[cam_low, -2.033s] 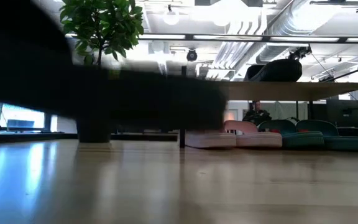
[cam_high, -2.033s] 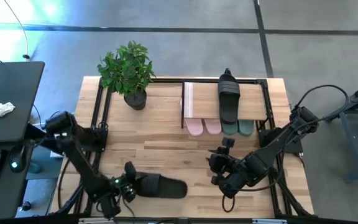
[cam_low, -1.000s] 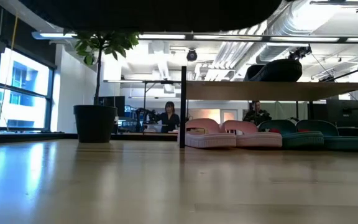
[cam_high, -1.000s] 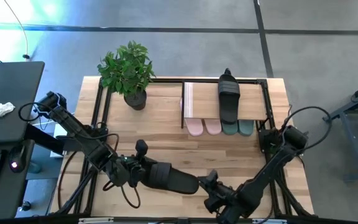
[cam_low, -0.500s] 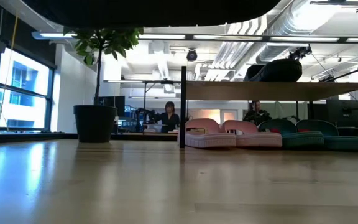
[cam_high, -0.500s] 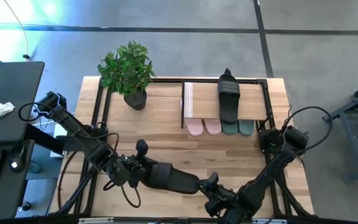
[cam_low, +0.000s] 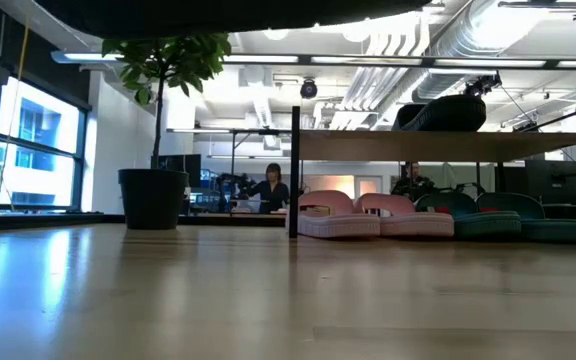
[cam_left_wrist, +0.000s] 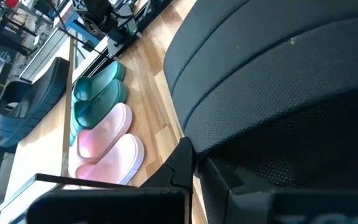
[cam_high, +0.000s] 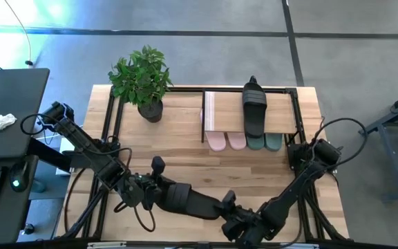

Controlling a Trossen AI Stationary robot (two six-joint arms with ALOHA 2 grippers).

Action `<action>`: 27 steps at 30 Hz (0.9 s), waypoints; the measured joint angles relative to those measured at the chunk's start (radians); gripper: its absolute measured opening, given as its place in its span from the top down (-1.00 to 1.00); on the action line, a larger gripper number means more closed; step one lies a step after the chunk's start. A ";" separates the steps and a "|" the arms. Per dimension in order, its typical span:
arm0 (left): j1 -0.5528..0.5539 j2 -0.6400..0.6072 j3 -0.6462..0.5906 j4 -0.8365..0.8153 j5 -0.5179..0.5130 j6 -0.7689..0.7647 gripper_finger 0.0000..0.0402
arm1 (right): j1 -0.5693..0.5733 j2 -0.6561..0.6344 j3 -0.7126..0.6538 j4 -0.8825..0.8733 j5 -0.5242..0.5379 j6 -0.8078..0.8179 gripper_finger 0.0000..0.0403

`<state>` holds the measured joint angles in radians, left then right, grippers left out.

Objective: Pick and place slides into the shelf
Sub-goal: Put the black slide on the shelf

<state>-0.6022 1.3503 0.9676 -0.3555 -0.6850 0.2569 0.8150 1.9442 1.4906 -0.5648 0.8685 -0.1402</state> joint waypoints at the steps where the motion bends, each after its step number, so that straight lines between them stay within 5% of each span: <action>1: 0.000 0.000 0.000 0.001 0.005 0.000 1.00 | -0.002 0.000 0.000 0.009 -0.006 0.000 0.41; 8: 0.000 0.000 0.000 0.001 0.046 0.034 0.96 | -0.002 -0.001 0.000 0.031 -0.027 0.001 0.82; 21: 0.000 0.001 0.000 -0.021 0.166 0.079 0.17 | -0.007 0.000 0.000 0.014 -0.017 0.018 0.82; 27: -0.001 -0.017 0.001 -0.111 0.158 0.008 -0.05 | -0.003 0.000 0.000 -0.108 -0.067 0.184 0.82</action>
<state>-0.6028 1.3330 0.9684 -0.4662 -0.5270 0.2647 0.8117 1.9440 1.4910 -0.6725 0.8014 0.0436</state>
